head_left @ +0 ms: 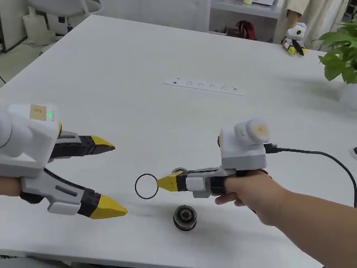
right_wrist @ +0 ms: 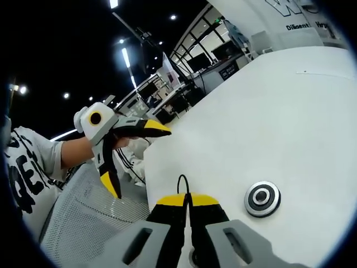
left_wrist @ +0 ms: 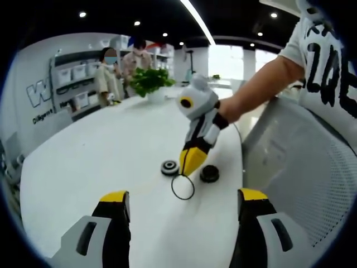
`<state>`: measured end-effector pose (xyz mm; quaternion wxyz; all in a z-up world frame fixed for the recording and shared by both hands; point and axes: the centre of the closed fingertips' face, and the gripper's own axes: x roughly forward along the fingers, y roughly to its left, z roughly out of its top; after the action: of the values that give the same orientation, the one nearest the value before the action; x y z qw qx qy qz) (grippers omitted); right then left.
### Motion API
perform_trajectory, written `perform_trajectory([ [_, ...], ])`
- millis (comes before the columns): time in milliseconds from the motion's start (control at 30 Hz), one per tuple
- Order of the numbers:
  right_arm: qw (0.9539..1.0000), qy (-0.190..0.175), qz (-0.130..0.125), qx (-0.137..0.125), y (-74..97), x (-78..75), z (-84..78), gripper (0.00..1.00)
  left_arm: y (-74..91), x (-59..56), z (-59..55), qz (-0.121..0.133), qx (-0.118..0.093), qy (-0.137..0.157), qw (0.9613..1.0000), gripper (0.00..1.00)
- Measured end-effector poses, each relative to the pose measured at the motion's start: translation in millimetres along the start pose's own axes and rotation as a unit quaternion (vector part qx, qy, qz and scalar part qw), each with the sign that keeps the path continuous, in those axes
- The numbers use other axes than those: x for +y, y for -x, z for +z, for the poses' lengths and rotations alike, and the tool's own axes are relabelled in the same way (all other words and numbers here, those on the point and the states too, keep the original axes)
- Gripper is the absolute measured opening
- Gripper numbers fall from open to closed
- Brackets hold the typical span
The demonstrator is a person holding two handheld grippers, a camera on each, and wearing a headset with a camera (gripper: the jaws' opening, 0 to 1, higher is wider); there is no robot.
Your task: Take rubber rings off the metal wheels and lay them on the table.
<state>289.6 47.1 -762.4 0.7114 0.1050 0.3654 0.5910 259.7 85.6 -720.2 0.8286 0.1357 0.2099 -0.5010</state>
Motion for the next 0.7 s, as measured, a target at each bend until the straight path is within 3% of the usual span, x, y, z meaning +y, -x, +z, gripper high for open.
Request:
perform_trajectory([
  [300,0.9998,0.004,-0.016,0.012,-10.5,-6.5,-7.7,0.0,1.7,0.5,-0.3,0.004,-0.001,0.003,1.0,0.8],
  [700,0.999,0.012,-0.04,0.015,-12.6,-17.7,-13.5,0.0,-0.3,0.5,-2.9,0.002,0.0,0.008,1.0,0.8],
])
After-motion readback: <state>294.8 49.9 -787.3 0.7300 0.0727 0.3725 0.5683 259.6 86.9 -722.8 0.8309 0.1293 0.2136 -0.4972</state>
